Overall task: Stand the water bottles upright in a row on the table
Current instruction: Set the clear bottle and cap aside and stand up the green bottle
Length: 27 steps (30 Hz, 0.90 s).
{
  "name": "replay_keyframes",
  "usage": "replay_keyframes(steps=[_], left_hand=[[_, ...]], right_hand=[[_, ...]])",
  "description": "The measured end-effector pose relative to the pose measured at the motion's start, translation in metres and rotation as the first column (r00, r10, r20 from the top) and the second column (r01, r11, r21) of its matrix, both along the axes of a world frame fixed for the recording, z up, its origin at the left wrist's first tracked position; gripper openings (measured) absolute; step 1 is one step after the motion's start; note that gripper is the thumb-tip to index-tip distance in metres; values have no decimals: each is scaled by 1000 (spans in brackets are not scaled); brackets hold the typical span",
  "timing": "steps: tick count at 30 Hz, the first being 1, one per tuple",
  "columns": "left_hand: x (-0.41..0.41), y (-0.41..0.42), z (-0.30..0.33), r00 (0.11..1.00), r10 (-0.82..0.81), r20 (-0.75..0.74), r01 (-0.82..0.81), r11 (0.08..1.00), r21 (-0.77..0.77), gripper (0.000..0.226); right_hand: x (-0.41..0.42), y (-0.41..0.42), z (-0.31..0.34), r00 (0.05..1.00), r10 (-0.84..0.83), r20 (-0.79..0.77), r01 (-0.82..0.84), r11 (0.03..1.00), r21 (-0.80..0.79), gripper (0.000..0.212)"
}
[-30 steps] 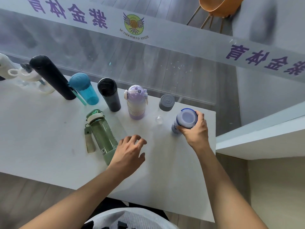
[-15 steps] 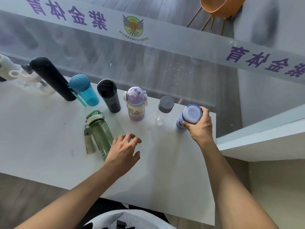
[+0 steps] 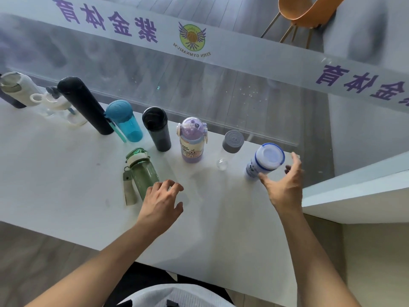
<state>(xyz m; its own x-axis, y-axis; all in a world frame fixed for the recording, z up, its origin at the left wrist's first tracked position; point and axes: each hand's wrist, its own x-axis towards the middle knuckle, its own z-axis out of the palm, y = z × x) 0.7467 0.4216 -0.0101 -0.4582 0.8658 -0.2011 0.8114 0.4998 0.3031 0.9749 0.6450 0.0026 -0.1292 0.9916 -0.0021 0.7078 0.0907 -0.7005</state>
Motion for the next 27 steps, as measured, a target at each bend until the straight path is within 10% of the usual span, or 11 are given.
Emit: replay_keyframes(steps=[6,19,27], left_hand=[[-19,-16,-9,989,146,1,-146,988,-40,44],[-72,-11,-38,727,613,310,-579,789,-204,114],[-69,0,-52,561,647,516,-644,733,-218,89]], right_hand=[[-13,-68,-9,998,53,-30,-49,990,133,49],[-117,-105,-14,863,505,-18,-485,817,-314,45],[-123,-98,-6,863,504,33,-468,821,-326,45]])
